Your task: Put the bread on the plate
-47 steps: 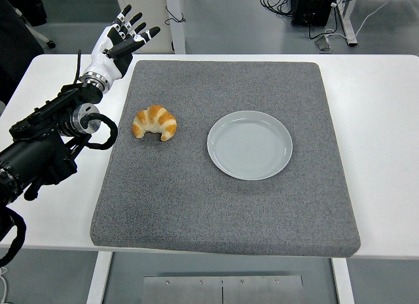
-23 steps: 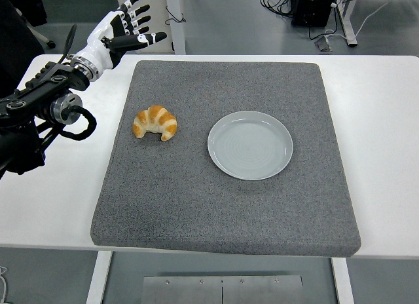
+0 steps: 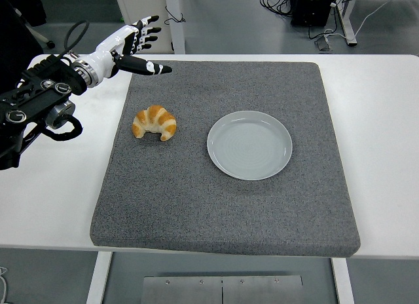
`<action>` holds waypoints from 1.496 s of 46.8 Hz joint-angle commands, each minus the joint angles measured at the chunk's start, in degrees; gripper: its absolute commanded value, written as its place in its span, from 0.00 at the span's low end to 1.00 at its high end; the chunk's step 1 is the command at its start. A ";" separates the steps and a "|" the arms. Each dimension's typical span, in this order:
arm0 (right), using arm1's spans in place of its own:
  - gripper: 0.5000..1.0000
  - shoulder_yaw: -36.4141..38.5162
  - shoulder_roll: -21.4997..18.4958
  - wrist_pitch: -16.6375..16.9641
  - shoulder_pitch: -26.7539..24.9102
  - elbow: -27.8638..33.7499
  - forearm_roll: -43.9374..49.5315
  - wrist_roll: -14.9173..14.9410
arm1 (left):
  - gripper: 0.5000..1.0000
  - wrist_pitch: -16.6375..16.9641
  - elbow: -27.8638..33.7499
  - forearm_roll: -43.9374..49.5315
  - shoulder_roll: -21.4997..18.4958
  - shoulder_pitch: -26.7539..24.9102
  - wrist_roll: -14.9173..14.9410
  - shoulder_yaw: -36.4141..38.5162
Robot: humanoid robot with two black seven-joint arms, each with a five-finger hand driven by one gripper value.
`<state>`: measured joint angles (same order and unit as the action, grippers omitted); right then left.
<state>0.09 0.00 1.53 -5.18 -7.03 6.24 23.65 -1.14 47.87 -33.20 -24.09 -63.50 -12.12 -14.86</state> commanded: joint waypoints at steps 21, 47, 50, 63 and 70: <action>1.00 0.00 0.00 0.06 0.00 0.00 0.00 -0.01 | 0.94 -0.17 8.29 -13.47 -5.61 -1.28 0.08 4.23; 1.00 0.08 0.00 0.05 0.00 0.00 0.00 -0.01 | 0.94 0.00 8.38 -23.22 -7.55 -3.65 -0.10 11.17; 1.00 0.00 0.00 -0.03 0.00 0.00 0.00 -0.01 | 0.94 0.27 8.29 -25.68 -7.55 -3.48 -0.18 11.17; 1.00 0.00 0.00 0.05 0.00 0.00 0.00 -0.01 | 0.94 2.11 8.38 -30.17 -6.84 -2.16 -0.18 11.43; 1.00 0.00 0.00 0.06 0.00 0.00 0.00 -0.01 | 0.94 3.87 8.38 -33.59 -6.67 -0.93 -0.27 11.43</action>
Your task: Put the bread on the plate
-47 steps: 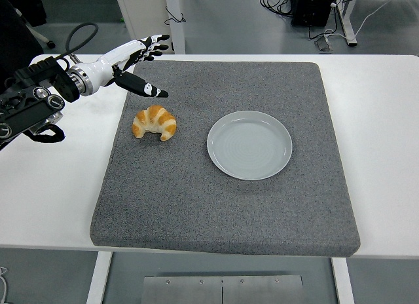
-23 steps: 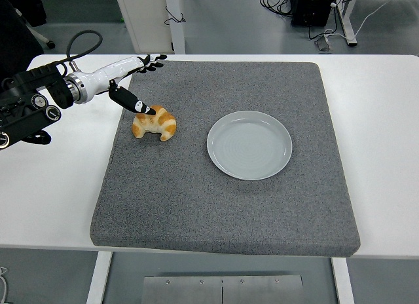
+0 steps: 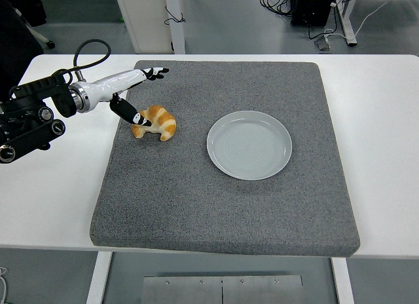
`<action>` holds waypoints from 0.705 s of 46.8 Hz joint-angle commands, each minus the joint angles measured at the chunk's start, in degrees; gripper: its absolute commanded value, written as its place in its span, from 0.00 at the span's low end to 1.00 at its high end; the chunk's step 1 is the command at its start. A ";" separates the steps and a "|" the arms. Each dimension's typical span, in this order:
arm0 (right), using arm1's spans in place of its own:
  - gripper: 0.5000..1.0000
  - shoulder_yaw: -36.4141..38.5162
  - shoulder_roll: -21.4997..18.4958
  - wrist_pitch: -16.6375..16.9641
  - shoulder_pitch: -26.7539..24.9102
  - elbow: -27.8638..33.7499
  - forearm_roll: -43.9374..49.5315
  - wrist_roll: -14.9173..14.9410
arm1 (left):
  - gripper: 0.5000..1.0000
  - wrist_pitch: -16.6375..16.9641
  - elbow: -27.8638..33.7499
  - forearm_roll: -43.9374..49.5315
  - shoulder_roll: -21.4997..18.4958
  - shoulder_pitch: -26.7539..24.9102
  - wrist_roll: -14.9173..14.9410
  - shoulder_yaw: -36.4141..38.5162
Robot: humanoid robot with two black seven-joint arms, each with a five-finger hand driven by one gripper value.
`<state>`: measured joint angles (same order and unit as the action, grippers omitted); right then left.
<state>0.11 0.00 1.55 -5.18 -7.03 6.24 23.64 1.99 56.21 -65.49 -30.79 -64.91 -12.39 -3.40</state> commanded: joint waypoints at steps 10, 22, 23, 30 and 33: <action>1.00 0.07 0.00 0.04 0.00 0.00 0.00 0.00 | 0.94 1.70 0.04 -2.54 0.20 0.93 -0.01 0.15; 1.00 -0.02 0.00 -0.05 0.00 0.00 0.00 0.00 | 0.94 9.44 -0.04 -2.45 1.52 0.31 -0.18 8.50; 1.00 -0.02 0.00 -0.05 0.00 0.00 0.00 0.00 | 0.94 9.70 -0.04 -2.45 1.69 0.23 -0.18 8.85; 1.00 -0.02 0.00 -0.05 0.00 0.00 0.00 0.00 | 0.94 10.23 -0.13 -2.36 2.14 0.23 -0.10 9.12; 1.00 -0.02 0.00 -0.05 0.00 0.00 0.00 0.00 | 0.94 10.67 -0.13 -2.27 2.14 0.23 -0.18 8.94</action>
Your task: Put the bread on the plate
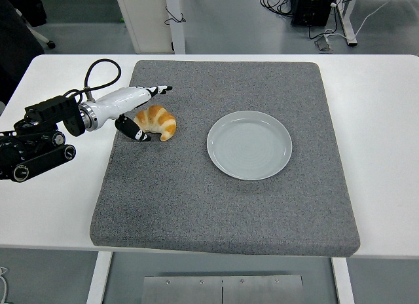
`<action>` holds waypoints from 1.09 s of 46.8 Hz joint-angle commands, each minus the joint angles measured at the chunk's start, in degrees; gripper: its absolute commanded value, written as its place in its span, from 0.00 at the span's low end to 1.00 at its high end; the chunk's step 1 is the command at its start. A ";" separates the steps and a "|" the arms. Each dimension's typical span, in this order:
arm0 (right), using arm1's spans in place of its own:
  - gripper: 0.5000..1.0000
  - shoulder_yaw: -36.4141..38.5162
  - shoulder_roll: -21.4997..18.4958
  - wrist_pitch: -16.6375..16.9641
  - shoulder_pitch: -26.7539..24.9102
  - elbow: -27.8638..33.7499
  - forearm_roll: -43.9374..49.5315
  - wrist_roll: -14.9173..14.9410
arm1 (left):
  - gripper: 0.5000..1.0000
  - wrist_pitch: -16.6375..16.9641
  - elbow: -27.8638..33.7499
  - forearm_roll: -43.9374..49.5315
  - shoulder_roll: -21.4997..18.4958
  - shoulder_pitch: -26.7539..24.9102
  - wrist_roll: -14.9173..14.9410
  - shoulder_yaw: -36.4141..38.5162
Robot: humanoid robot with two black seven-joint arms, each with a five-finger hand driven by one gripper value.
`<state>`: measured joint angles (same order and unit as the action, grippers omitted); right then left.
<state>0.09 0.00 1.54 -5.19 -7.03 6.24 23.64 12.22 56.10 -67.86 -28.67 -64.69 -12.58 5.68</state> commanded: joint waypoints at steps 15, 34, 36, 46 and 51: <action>1.00 0.00 0.00 -0.04 0.00 0.00 0.00 0.00 | 0.93 1.75 -0.82 -0.08 0.64 0.09 0.10 0.12; 1.00 0.00 0.00 0.04 0.00 0.00 0.00 0.00 | 0.87 3.42 -1.78 -0.25 2.22 0.44 0.01 0.39; 1.00 0.00 0.00 -0.04 0.00 0.00 0.00 0.00 | 0.85 3.69 -2.22 -0.25 2.39 0.53 -0.08 0.39; 1.00 0.08 0.00 0.04 0.00 0.00 0.00 0.00 | 0.74 3.78 -3.37 -1.48 3.45 0.79 -0.17 0.39; 1.00 0.00 0.00 0.04 0.00 0.00 0.00 0.00 | 0.74 3.78 -3.63 -1.48 3.54 0.79 -0.17 0.39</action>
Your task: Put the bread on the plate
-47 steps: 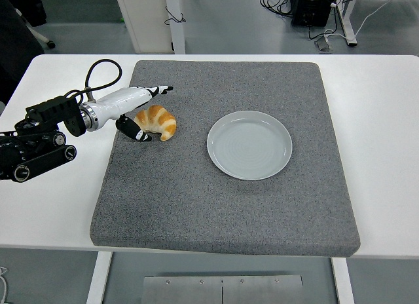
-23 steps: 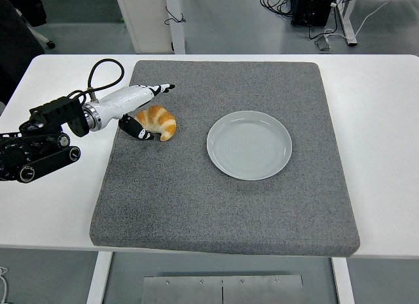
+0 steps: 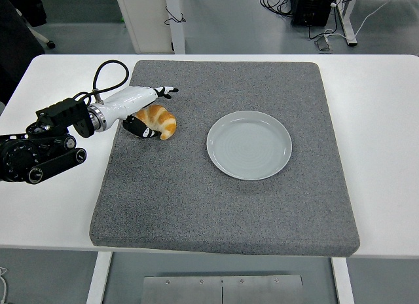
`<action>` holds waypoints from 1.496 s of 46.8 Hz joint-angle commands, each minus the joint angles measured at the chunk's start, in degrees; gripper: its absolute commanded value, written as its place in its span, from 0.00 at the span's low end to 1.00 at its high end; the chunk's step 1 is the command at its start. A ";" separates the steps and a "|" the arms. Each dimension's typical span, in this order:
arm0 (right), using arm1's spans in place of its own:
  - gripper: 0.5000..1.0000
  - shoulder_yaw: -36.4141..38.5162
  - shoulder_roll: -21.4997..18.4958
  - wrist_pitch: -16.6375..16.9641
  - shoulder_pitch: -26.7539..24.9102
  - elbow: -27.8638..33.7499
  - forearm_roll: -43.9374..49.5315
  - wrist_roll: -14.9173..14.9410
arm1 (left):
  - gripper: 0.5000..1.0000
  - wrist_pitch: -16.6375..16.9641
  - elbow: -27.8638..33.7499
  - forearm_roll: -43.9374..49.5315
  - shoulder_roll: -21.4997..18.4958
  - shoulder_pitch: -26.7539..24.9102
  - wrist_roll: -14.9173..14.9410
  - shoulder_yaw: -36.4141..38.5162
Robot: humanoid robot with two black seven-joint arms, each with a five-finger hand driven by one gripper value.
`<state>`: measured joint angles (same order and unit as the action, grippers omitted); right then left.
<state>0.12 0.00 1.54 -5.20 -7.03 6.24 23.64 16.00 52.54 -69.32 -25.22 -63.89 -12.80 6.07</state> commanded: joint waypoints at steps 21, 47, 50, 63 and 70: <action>1.00 -0.03 0.00 -0.05 0.01 0.00 0.00 0.00 | 0.49 0.00 -0.07 0.15 0.79 0.52 -2.76 2.28; 1.00 0.05 0.00 0.04 0.01 0.00 0.00 0.00 | 0.26 -0.09 -0.07 1.21 0.79 -0.35 -2.94 2.02; 1.00 -0.03 0.00 -0.05 0.01 0.00 0.00 0.00 | 0.25 0.00 -0.07 1.12 0.79 -0.44 -2.94 1.93; 1.00 0.05 0.00 0.04 0.01 0.00 0.00 0.00 | 0.24 -0.44 0.02 3.23 0.09 -5.18 -3.20 1.40; 1.00 -0.03 0.00 -0.05 0.01 0.00 0.00 0.00 | 0.24 -0.70 0.02 4.20 -0.18 -8.44 -3.20 1.40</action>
<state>0.10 0.00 1.56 -5.19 -7.03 6.24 23.64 15.31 52.56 -65.28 -25.30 -71.18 -16.00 7.45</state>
